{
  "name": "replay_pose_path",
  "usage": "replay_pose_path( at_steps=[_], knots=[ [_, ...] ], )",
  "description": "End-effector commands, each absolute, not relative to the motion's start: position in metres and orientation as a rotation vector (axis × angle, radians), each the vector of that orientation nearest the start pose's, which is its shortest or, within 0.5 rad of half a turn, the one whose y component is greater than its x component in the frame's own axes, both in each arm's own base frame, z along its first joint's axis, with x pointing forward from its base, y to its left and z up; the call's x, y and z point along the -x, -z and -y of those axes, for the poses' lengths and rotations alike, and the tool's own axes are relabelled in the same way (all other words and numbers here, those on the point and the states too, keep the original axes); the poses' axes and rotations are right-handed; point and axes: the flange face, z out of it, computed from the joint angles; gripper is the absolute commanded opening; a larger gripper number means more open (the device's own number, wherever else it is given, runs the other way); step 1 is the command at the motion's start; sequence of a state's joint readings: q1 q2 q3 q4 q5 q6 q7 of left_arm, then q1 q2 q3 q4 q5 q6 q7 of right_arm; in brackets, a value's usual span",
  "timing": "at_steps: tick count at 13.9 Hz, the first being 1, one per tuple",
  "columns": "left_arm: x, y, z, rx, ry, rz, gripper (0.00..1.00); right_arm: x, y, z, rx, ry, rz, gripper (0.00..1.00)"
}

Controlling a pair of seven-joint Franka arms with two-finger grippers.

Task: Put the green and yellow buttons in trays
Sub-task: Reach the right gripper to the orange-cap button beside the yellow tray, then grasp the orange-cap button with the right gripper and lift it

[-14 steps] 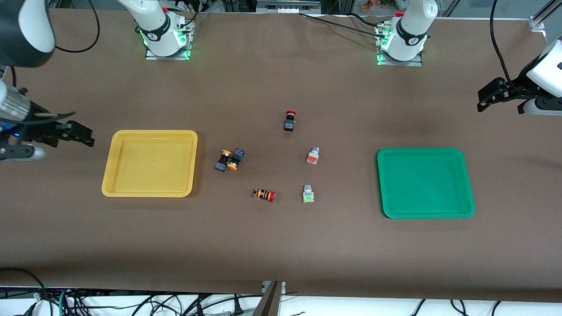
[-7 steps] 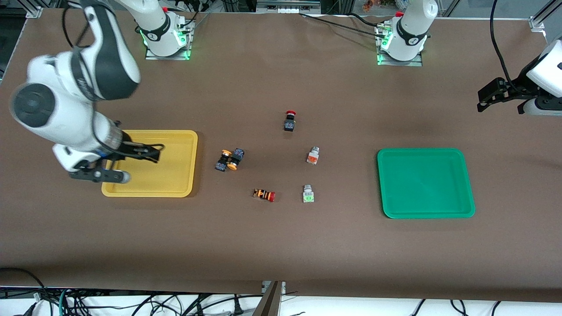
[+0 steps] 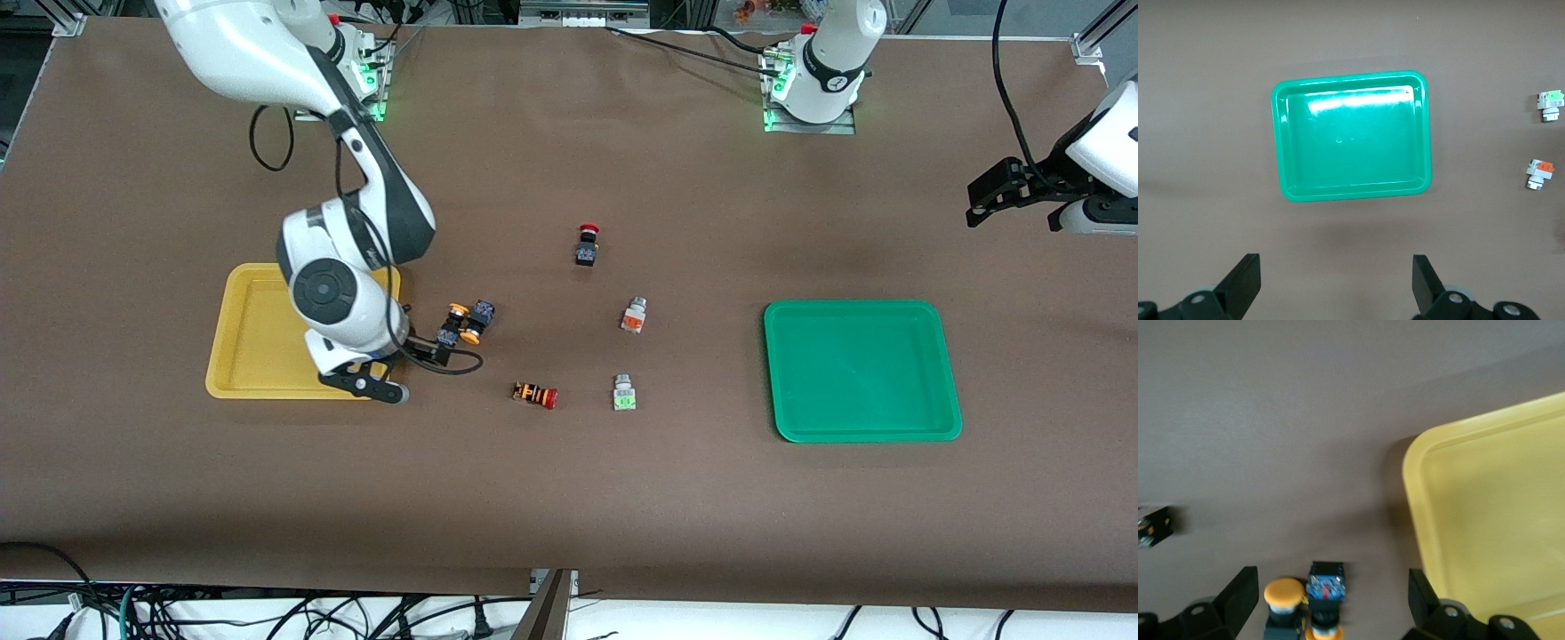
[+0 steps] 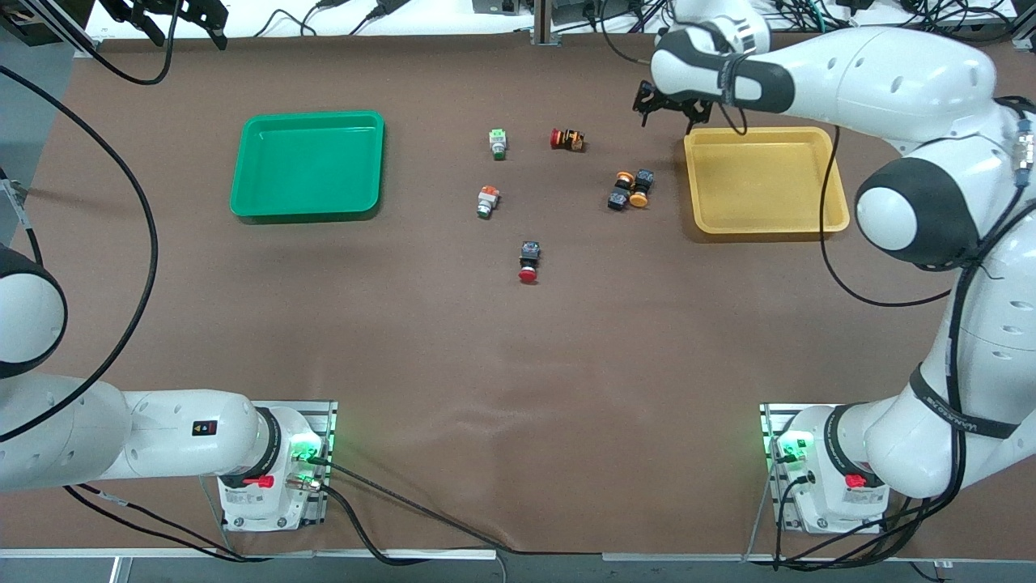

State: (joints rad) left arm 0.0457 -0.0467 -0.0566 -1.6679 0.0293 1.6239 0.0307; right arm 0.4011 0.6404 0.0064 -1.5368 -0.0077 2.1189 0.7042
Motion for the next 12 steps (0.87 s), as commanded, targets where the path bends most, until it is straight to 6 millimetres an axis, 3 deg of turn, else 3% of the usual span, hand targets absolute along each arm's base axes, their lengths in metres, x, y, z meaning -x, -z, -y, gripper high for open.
replay_pose_path(
  at_steps=[1,5,12],
  knots=[
    [-0.547,-0.614,0.003,3.115,-0.001,-0.104,1.00,-0.646,-0.260,-0.276,3.131,-0.063,-0.590,0.99],
    [-0.547,-0.614,0.003,3.115,-0.001,-0.104,1.00,-0.640,-0.235,-0.292,3.074,-0.021,-0.772,0.99],
    [-0.547,-0.614,0.003,3.113,-0.001,-0.104,1.00,-0.610,-0.188,-0.298,3.066,-0.007,-0.756,0.98]
  ],
)
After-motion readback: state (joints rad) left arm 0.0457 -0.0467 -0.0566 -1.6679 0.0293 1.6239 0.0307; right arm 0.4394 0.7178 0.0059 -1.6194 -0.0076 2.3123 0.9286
